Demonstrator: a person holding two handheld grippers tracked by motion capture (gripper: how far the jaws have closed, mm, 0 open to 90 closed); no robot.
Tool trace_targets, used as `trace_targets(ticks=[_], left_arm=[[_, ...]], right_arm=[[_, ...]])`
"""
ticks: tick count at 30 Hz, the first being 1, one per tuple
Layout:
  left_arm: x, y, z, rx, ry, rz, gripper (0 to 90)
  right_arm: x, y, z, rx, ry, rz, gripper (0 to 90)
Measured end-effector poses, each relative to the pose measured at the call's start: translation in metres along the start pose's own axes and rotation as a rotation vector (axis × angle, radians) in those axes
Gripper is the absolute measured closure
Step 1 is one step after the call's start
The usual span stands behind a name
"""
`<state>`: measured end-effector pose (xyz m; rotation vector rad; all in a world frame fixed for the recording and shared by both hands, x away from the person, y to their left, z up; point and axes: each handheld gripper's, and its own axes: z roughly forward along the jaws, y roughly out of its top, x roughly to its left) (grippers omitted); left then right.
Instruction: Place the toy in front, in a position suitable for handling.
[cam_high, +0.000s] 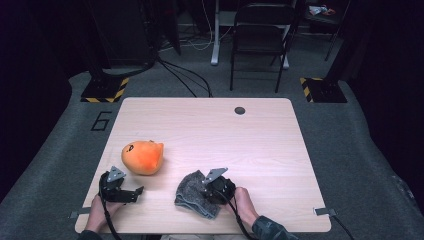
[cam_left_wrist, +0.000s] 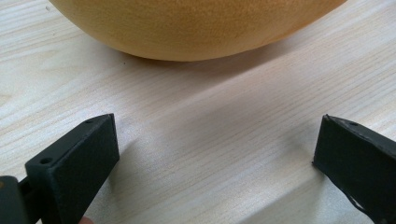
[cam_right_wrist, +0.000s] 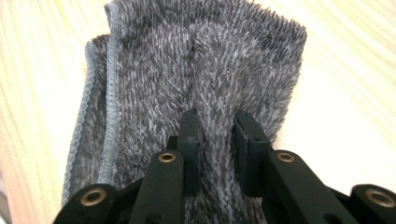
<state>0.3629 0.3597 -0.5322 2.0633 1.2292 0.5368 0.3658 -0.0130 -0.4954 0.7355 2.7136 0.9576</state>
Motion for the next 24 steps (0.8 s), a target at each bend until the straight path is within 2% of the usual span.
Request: trace_targets(ticks=[3,5,8,12,16,24], left_arm=[[0.000,0.000,0.000,0.000,0.000,0.000,0.0],[0.000,0.000,0.000,0.001,0.000,0.000,0.0],[0.000,0.000,0.000,0.000,0.000,0.001,0.0],[0.000,0.000,0.000,-0.002,0.000,-0.002,0.0],[0.000,0.000,0.000,0.000,0.000,0.000,0.0],[0.000,0.000,0.000,0.001,0.001,0.000,0.0]], right_arm=[[-0.001,0.002,-0.007,-0.015,-0.004,0.004,74.5],[-0.003,0.003,-0.013,-0.041,-0.009,0.021,74.5],[-0.007,0.006,-0.022,-0.071,-0.019,0.022,74.5],[-0.012,0.006,-0.031,-0.089,-0.038,0.033,74.4],[-0.017,0.005,-0.040,-0.095,-0.050,0.034,74.3],[-0.035,-0.001,-0.054,-0.102,-0.095,0.079,74.1]])
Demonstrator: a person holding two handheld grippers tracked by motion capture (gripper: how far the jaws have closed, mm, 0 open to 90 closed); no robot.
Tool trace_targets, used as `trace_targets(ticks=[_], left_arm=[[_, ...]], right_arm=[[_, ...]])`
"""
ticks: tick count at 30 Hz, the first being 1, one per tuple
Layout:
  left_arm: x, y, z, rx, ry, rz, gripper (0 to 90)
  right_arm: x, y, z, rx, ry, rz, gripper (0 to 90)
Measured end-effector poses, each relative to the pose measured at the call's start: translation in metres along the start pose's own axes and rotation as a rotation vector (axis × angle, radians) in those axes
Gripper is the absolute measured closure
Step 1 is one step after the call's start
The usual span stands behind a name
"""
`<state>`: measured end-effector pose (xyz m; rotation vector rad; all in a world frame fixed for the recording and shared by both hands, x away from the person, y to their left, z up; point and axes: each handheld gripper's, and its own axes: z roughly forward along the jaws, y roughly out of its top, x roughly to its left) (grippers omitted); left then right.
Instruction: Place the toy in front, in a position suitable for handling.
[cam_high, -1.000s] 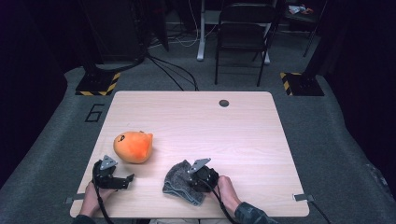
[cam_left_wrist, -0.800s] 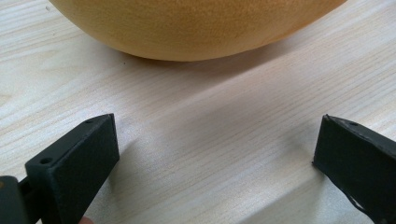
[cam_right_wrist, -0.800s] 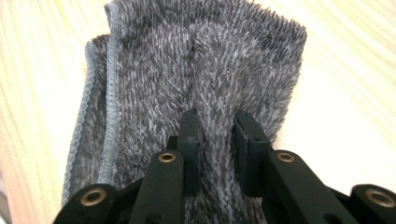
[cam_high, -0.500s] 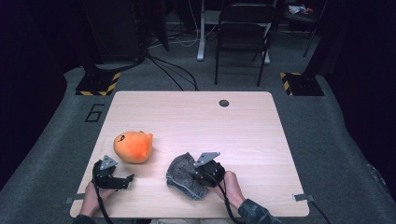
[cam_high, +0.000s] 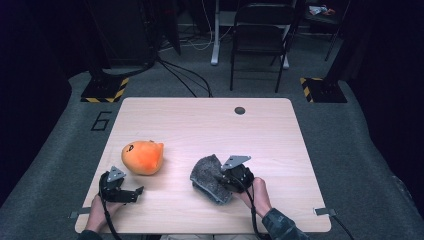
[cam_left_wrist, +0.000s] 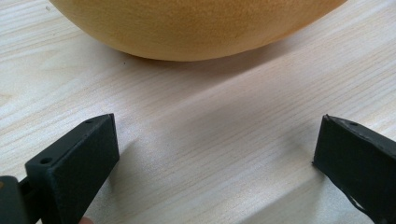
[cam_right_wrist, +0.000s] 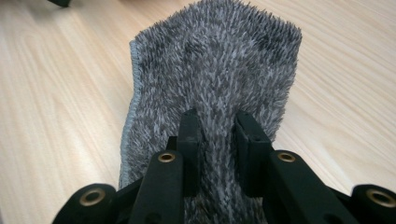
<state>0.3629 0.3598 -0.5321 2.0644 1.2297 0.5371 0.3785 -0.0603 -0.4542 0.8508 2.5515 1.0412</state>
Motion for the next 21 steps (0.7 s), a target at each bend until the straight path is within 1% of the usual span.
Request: trace_targets(ticks=[2,4,10,14,15,16,17,18,19,20,21], left_arm=[[0.000,0.000,0.000,-0.001,0.000,-0.001,0.0],[0.000,0.000,0.000,0.000,0.000,0.000,0.0],[0.000,0.000,0.000,0.000,0.000,0.000,0.0],[0.000,0.000,0.000,0.002,-0.001,0.001,0.0],[0.000,0.000,-0.001,0.008,-0.005,0.002,0.0],[0.001,0.000,-0.001,0.009,-0.005,0.002,0.0],[0.001,0.000,-0.001,0.009,-0.006,0.002,0.0],[0.000,0.000,-0.001,0.009,-0.006,0.002,0.0],[0.000,0.000,-0.001,0.009,-0.005,0.002,0.0],[0.000,0.000,-0.001,0.009,-0.005,0.002,0.0],[0.000,0.000,-0.001,0.009,-0.005,0.002,0.0]], right_arm=[[-0.007,-0.002,-0.003,-0.002,-0.017,0.013,74.1],[-0.012,-0.003,-0.006,-0.004,-0.022,0.028,74.1],[-0.031,-0.008,-0.015,-0.014,-0.075,0.078,74.0],[-0.043,-0.013,-0.021,-0.011,-0.094,0.105,74.0],[-0.046,-0.013,-0.022,-0.020,-0.102,0.121,73.9],[-0.049,-0.014,-0.024,-0.012,-0.105,0.117,73.9],[-0.052,-0.015,-0.025,-0.017,-0.114,0.130,73.9],[-0.055,-0.016,-0.026,-0.022,-0.119,0.130,73.9],[-0.057,-0.016,-0.028,-0.022,-0.127,0.148,73.9],[-0.060,-0.017,-0.029,-0.028,-0.137,0.143,73.9],[-0.063,-0.018,-0.031,-0.022,-0.142,0.148,73.8]])
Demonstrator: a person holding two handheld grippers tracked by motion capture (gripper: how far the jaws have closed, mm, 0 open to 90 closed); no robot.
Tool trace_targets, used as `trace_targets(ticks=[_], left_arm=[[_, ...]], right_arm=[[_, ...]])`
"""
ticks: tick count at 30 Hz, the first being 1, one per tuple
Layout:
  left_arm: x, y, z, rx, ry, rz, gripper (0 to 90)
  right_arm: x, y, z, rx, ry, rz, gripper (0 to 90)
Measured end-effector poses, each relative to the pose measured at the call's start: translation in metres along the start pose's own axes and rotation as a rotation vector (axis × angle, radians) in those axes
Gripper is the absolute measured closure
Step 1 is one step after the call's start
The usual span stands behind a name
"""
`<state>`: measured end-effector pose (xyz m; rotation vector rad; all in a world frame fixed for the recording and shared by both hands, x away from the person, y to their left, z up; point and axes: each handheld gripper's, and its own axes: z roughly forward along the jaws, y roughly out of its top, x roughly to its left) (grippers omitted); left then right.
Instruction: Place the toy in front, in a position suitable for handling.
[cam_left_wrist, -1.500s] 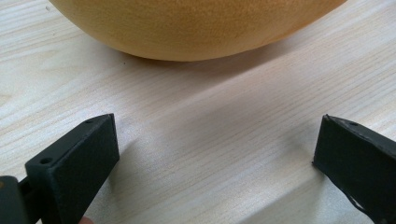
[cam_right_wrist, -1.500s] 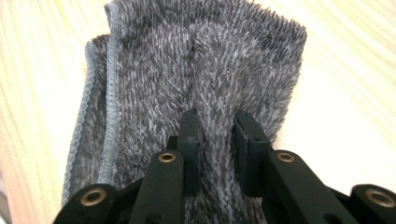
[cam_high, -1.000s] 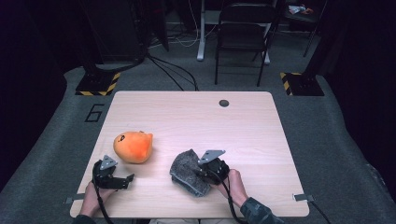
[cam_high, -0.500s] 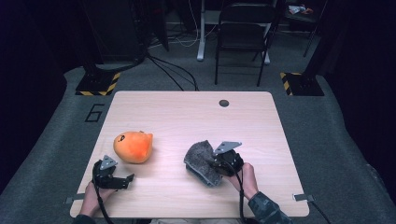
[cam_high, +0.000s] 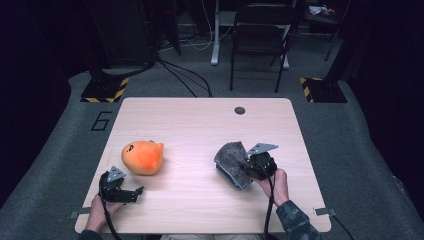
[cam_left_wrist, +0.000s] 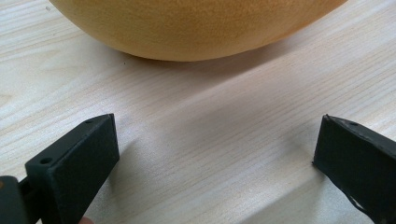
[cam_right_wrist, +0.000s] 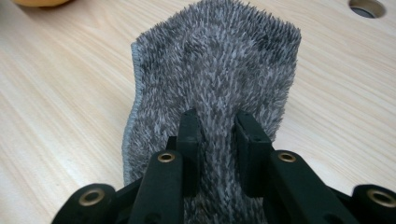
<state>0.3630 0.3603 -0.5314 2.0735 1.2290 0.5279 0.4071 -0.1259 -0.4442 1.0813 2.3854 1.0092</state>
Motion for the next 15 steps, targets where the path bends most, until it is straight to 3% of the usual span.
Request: trace_targets(ticks=[15], left_arm=[[0.000,0.000,0.000,-0.003,0.001,-0.001,0.0]], right_arm=[[-0.053,-0.013,-0.020,-0.029,-0.109,0.131,73.7]])
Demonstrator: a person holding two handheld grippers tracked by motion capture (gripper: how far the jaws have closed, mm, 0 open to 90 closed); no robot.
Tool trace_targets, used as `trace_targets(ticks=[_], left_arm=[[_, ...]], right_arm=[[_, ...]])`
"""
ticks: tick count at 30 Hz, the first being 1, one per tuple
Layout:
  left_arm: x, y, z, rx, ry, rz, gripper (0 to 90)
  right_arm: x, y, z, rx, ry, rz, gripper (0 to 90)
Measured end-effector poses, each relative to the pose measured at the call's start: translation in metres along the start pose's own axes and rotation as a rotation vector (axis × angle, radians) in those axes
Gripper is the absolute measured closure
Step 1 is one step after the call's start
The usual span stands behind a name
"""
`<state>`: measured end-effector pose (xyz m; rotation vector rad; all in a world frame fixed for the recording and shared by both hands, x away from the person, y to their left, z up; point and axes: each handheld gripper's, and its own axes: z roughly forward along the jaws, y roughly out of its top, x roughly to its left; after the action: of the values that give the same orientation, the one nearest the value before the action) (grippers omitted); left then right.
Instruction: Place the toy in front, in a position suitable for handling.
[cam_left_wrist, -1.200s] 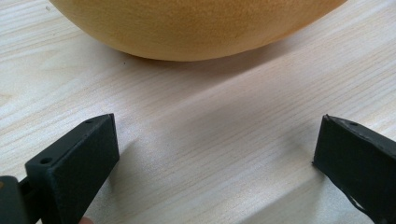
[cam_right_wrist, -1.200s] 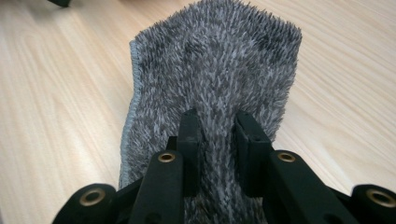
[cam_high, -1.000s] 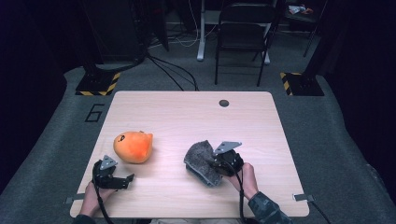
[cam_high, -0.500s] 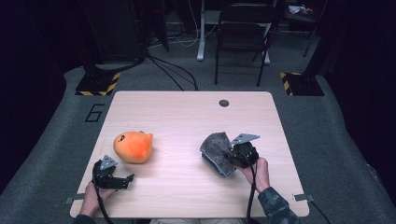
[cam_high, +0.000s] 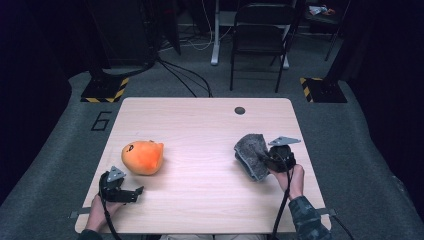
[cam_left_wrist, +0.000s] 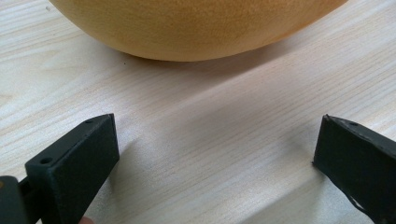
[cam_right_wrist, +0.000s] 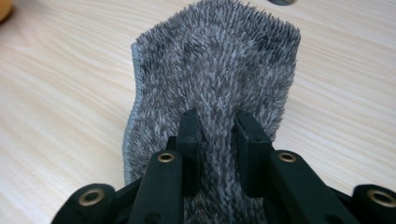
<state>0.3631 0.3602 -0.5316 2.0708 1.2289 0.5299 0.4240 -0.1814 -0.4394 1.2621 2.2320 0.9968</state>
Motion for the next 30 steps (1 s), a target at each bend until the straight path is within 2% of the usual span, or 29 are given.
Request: trace_targets(ticks=[3,8,17,20,22,27,30], left_arm=[[0.000,0.000,0.000,0.000,0.000,0.000,0.0],[0.000,0.000,0.000,0.003,0.001,0.000,0.0],[0.000,0.000,0.000,0.003,0.003,-0.004,0.0],[0.000,0.000,0.000,0.002,0.003,-0.005,0.0],[0.000,0.000,0.000,0.002,0.003,-0.006,0.0],[0.000,0.000,0.000,0.002,0.004,-0.006,0.0],[-0.001,0.000,-0.001,0.001,0.006,-0.009,0.0]], right_arm=[[-0.012,-0.002,-0.002,-0.006,-0.022,0.043,73.7],[-0.030,-0.007,-0.007,-0.012,-0.068,0.087,73.4],[-0.066,-0.021,-0.009,-0.010,-0.161,0.212,72.6],[-0.073,-0.024,-0.009,-0.015,-0.180,0.245,72.3],[-0.075,-0.025,-0.009,-0.009,-0.191,0.246,72.2],[-0.084,-0.029,-0.001,0.015,-0.233,0.292,69.7],[-0.085,-0.032,0.004,0.039,-0.260,0.285,66.7]])
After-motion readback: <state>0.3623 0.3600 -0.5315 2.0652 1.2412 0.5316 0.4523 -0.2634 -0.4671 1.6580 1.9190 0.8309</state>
